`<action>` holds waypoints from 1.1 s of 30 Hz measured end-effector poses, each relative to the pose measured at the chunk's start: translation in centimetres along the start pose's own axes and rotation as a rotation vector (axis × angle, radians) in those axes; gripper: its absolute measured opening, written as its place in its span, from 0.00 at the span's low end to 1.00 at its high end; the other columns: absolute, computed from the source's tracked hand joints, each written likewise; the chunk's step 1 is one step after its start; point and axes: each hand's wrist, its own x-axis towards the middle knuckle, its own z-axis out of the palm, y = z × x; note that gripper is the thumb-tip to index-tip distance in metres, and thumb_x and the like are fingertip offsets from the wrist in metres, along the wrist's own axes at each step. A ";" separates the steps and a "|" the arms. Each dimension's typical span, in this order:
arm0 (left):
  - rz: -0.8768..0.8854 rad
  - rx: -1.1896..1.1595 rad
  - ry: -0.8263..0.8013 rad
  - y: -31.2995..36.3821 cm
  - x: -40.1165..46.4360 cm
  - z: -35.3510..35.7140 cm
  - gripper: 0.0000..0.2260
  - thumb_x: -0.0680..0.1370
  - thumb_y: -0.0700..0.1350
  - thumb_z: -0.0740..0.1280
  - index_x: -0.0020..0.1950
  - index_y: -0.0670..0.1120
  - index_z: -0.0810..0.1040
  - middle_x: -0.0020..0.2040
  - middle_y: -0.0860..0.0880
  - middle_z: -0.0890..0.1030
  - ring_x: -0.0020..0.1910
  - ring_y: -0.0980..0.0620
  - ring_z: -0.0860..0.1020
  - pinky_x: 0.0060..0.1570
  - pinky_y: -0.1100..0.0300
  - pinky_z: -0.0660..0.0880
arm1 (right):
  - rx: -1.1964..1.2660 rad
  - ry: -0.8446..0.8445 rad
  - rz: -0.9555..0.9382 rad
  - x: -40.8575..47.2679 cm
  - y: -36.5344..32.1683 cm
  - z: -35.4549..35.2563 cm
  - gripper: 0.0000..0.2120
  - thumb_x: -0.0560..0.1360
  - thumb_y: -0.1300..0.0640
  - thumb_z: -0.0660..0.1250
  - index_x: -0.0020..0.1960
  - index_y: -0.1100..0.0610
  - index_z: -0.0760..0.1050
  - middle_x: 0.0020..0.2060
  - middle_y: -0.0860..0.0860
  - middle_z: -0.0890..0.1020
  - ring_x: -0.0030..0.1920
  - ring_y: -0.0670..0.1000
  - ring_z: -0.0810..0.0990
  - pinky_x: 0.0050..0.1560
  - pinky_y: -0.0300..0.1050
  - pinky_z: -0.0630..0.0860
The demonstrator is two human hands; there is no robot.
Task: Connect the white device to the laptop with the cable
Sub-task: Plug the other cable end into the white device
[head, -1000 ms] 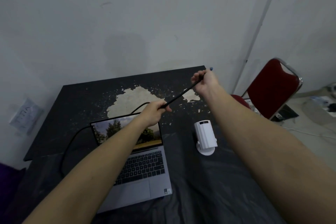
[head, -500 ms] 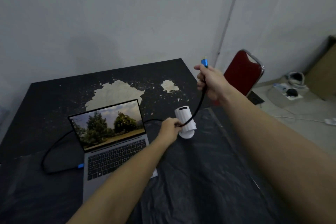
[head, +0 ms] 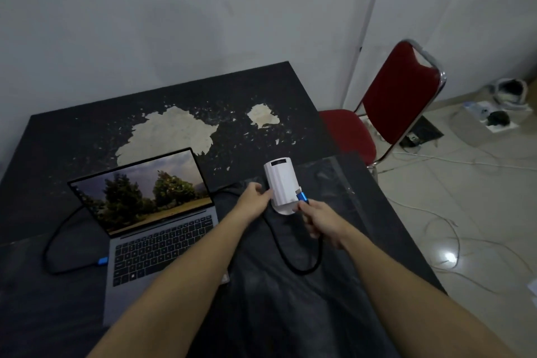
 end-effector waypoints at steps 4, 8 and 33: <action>-0.075 -0.227 -0.052 1.4 2.4 3.1 0.32 0.75 0.55 0.71 0.73 0.41 0.64 0.67 0.45 0.75 0.57 0.50 0.76 0.54 0.58 0.72 | 0.202 -0.046 0.129 2.1 2.4 -1.2 0.10 0.84 0.52 0.55 0.45 0.53 0.68 0.26 0.47 0.64 0.23 0.46 0.56 0.27 0.38 0.49; -0.139 -0.262 -0.023 1.9 4.6 5.4 0.41 0.70 0.58 0.76 0.74 0.42 0.59 0.66 0.46 0.73 0.57 0.48 0.75 0.53 0.55 0.73 | 0.421 -0.082 0.203 3.5 4.9 -2.4 0.11 0.83 0.54 0.55 0.45 0.55 0.70 0.28 0.49 0.63 0.23 0.46 0.56 0.28 0.41 0.48; -0.232 -0.337 0.001 3.6 8.8 5.7 0.35 0.66 0.63 0.75 0.65 0.41 0.75 0.56 0.45 0.83 0.48 0.48 0.82 0.52 0.54 0.79 | 0.382 0.013 -0.020 6.7 4.1 -0.1 0.11 0.84 0.57 0.57 0.51 0.61 0.75 0.30 0.48 0.68 0.26 0.43 0.63 0.27 0.37 0.61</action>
